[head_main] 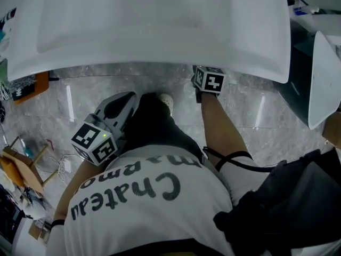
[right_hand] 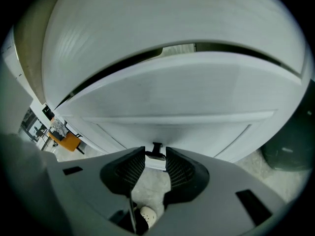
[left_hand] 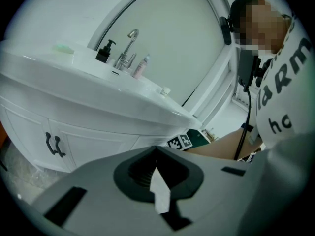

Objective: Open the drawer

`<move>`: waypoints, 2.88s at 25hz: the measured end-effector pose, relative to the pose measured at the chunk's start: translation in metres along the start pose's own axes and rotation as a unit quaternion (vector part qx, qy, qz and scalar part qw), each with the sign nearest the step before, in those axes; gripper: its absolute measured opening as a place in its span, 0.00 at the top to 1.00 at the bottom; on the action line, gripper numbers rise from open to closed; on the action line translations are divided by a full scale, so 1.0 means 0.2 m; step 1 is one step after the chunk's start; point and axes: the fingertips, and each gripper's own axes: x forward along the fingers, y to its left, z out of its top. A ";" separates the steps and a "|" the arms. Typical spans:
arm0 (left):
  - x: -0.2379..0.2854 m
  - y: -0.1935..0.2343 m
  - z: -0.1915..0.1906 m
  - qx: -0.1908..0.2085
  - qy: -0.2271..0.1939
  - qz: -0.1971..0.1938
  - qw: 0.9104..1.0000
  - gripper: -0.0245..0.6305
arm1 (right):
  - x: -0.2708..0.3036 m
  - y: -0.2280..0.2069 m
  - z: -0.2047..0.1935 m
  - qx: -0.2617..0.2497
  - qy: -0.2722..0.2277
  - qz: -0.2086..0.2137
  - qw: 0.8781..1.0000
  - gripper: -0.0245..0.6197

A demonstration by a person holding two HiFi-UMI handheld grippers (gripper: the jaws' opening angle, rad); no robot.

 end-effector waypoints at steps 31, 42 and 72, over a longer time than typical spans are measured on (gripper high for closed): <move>-0.25 -0.06 -0.13 -0.023 -0.004 0.015 1.000 0.95 | -0.08 0.03 -0.15 -0.008 0.031 -0.008 0.999 0.77; -0.26 -0.09 -0.16 -0.016 0.002 0.003 1.000 0.95 | -0.13 0.05 -0.23 -0.012 0.041 -0.009 0.999 0.77; -0.25 -0.13 -0.22 -0.004 0.016 -0.019 1.000 0.95 | -0.24 0.09 -0.40 -0.011 0.046 0.006 0.999 0.76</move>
